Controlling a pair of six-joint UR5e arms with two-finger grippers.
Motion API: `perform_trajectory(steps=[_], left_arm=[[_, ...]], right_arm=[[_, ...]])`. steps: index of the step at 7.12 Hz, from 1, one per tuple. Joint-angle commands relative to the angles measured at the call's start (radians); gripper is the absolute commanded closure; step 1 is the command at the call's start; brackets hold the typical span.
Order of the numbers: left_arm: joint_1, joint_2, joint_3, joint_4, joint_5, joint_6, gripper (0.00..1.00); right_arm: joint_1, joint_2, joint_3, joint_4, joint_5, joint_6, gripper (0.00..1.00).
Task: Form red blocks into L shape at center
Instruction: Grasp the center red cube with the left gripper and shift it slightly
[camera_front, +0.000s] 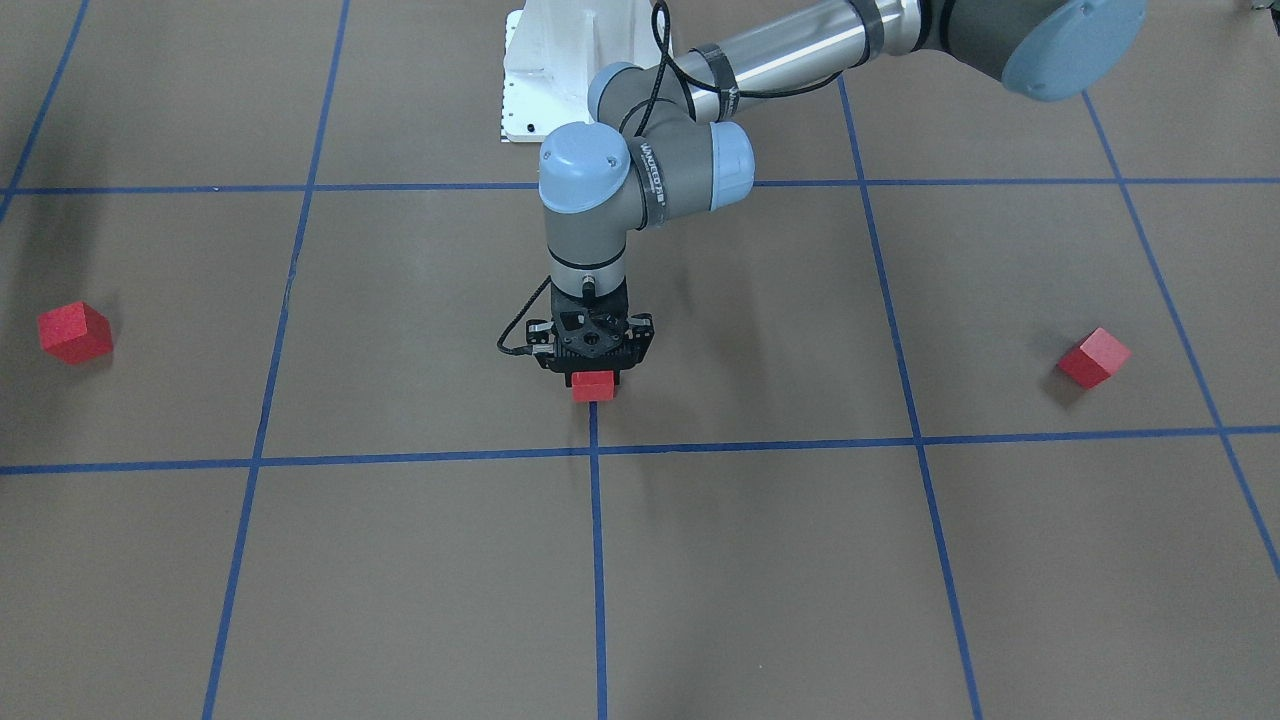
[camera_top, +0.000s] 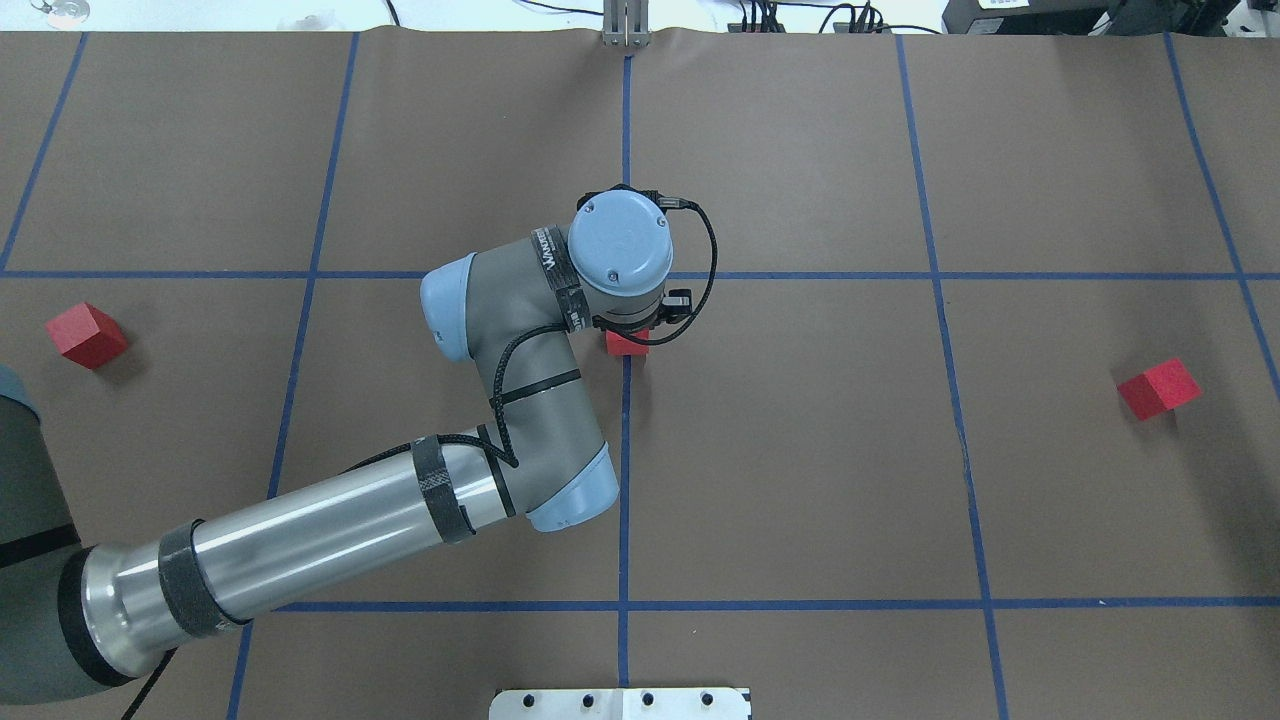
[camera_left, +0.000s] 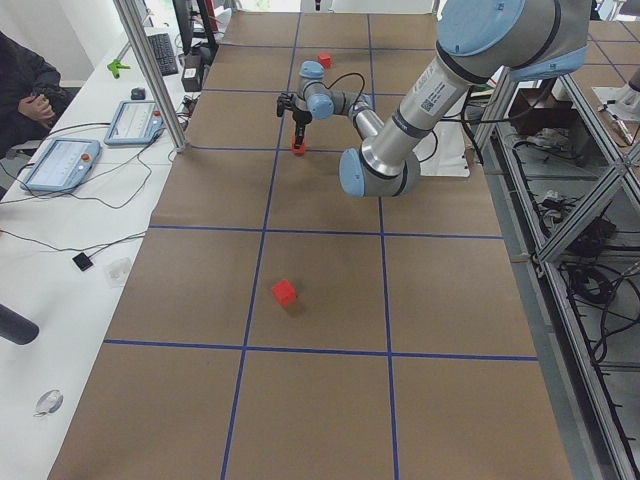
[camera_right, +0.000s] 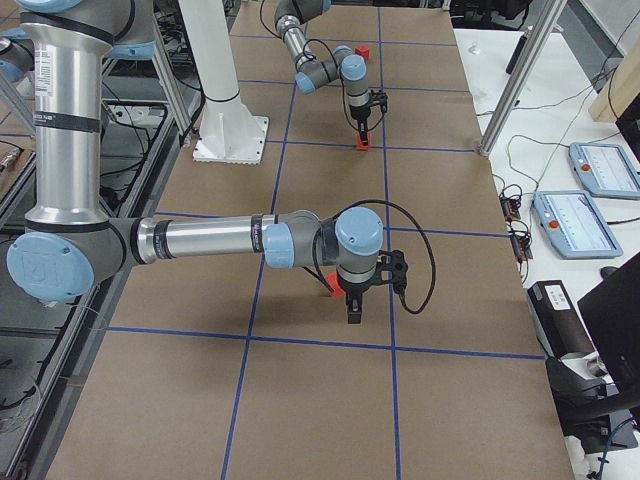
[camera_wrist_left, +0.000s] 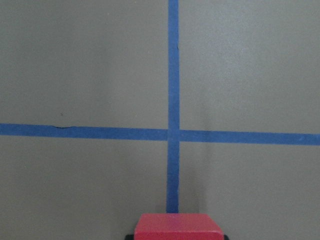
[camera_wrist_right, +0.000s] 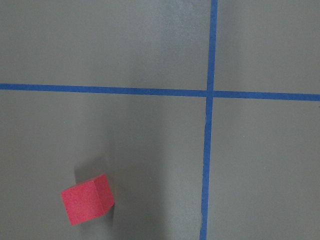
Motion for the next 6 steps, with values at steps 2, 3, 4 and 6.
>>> perform_trajectory(steps=[2, 3, 4, 6], left_arm=[[0.002, 0.000, -0.002, 0.001, 0.002, 0.000, 0.01], [0.002, 0.000, -0.005, 0.001, 0.000, 0.000, 0.01], [0.001, -0.002, -0.010, 0.001, 0.000, 0.000, 0.01], [-0.025, 0.000, -0.040, 0.009, -0.008, 0.010, 0.01]], right_arm=[[0.000, 0.000, 0.001, 0.000, 0.000, 0.000, 0.01], [0.000, 0.000, -0.001, 0.000, 0.000, 0.000, 0.01], [0.000, 0.000, 0.001, 0.000, 0.000, 0.000, 0.01], [0.000, 0.002, 0.002, 0.000, 0.000, 0.000, 0.01]])
